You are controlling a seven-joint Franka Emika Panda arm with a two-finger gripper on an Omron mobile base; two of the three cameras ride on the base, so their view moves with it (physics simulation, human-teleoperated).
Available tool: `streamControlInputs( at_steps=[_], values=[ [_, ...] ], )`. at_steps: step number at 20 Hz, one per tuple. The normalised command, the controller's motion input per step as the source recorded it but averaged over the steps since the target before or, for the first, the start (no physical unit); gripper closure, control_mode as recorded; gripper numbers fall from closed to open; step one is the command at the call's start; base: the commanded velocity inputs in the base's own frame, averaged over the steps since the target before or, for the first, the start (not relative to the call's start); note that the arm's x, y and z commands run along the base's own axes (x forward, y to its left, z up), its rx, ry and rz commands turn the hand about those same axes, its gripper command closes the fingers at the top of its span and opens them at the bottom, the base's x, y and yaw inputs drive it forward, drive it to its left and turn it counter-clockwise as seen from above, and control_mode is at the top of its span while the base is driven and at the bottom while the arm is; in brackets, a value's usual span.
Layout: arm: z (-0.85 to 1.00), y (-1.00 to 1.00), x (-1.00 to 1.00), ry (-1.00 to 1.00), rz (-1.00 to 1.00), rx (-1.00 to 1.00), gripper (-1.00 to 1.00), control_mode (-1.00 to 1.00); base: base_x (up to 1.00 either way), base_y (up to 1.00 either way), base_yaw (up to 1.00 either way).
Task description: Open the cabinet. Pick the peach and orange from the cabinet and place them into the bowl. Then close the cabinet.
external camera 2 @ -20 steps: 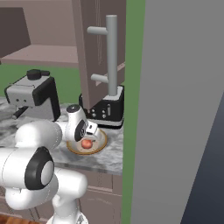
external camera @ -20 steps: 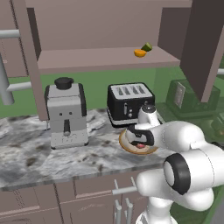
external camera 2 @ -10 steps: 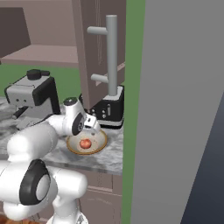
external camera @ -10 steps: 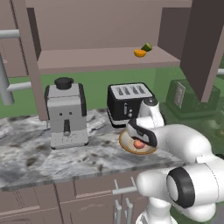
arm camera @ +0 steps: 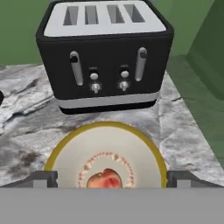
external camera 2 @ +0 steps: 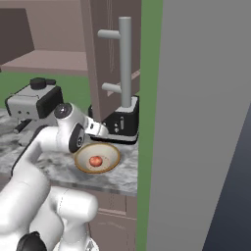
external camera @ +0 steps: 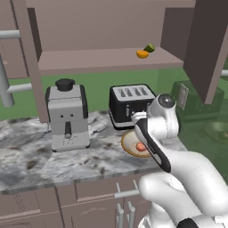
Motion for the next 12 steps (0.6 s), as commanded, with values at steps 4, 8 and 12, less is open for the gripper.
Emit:
streamControlInputs(
  at_steps=[4,8,12],
  values=[
    [0.94,0.00,-0.33,-0.33,0.00,0.00,-1.00,-1.00,0.00,0.00,0.00],
    [1.00,0.00,-0.17,-0.27,-0.01,0.00,-1.00,-1.00,0.00,0.00,0.00],
    [1.00,0.00,-0.06,-0.21,-0.02,0.00,-1.00,-1.00,0.00,0.00,0.00]
  ],
)
